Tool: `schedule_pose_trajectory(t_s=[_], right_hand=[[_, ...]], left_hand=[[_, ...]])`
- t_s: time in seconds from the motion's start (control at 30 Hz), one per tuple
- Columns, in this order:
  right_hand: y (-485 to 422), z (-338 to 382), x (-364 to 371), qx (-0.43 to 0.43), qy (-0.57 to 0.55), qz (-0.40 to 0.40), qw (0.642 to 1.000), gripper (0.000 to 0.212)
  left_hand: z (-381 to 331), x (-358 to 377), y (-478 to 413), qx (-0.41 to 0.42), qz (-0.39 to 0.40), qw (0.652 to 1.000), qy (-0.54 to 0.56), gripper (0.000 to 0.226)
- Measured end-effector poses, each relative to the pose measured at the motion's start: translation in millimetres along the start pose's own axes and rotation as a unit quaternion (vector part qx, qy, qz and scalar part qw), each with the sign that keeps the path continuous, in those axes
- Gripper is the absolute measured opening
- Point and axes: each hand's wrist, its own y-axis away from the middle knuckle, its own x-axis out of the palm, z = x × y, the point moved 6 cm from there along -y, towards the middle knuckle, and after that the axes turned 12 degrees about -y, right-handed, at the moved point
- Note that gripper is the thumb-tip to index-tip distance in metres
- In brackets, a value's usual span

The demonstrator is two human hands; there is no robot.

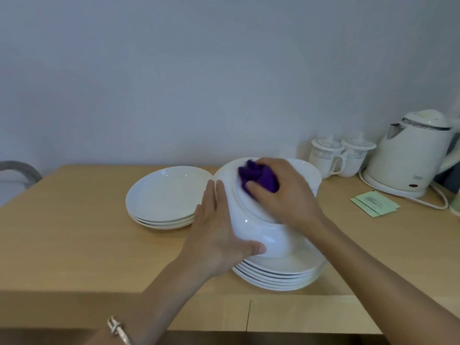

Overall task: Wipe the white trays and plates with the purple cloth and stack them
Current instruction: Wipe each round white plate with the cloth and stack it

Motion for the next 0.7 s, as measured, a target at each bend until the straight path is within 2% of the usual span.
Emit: schedule_pose_trajectory(t_s=[0.07, 0.1, 0.23, 0.37, 0.47, 0.53, 0.6, 0.7], right_hand=[[-7, -10, -11, 0.065, 0.021, -0.064, 0.996, 0.037], [-8, -5, -6, 0.059, 0.032, -0.065, 0.996, 0.035], [-24, 39, 33, -0.004, 0.034, 0.037, 0.999, 0.028], [-81, 34, 51, 0.074, 0.17, 0.173, 0.967, 0.035], [-107, 13, 46, 0.147, 0.166, 0.207, 0.953, 0.038], [-110, -8, 28, 0.186, 0.11, 0.179, 0.96, 0.034], [-99, -30, 2, 0.214, 0.022, 0.114, 0.97, 0.025], [-57, -59, -35, 0.259, -0.101, 0.012, 0.96, 0.021]], left_hand=[[-1, 0, 1, -0.001, 0.004, 1.0, 0.009, 0.137], [-1, 0, 1, 0.002, 0.003, 1.0, 0.011, 0.137], [-1, 1, -1, 0.012, -0.012, 1.0, 0.013, 0.136], [-1, 1, 0, 0.005, 0.002, 1.0, 0.002, 0.135], [1, 1, 1, -0.006, 0.007, 1.0, 0.011, 0.136], [1, 0, 1, -0.005, 0.003, 1.0, 0.013, 0.137], [0, 0, 0, -0.003, 0.001, 1.0, 0.012, 0.136], [1, 2, -3, 0.011, -0.006, 1.0, 0.018, 0.132]])
